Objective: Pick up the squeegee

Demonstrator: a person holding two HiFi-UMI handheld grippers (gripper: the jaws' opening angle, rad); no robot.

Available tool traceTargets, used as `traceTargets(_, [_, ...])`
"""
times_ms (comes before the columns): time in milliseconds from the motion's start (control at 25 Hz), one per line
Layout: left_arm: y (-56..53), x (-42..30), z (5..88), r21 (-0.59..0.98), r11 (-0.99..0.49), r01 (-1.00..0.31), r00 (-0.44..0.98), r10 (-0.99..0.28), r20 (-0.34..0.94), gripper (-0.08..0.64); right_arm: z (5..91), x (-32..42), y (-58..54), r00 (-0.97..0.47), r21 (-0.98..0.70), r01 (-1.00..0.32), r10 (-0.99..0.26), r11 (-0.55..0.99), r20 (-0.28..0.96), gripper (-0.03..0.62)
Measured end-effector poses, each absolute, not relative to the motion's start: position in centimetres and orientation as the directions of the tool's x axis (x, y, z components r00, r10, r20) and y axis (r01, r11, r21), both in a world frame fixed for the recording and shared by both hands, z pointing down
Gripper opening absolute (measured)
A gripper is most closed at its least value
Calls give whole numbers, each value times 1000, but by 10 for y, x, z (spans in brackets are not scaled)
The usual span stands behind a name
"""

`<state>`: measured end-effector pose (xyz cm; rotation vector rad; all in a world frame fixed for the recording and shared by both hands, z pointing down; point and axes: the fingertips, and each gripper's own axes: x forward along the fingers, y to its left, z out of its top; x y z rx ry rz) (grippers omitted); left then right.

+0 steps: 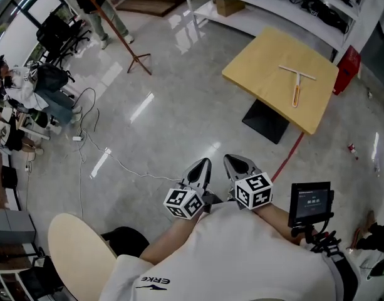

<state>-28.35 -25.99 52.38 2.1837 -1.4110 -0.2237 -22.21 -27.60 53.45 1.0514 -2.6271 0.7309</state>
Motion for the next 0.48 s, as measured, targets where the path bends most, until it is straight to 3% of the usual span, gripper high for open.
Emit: traceTargets(480, [-359,-240,548,512,-489,-707,631,-762,143,5,562,-174,-357,-570,-369,-816,-725,444,387,5])
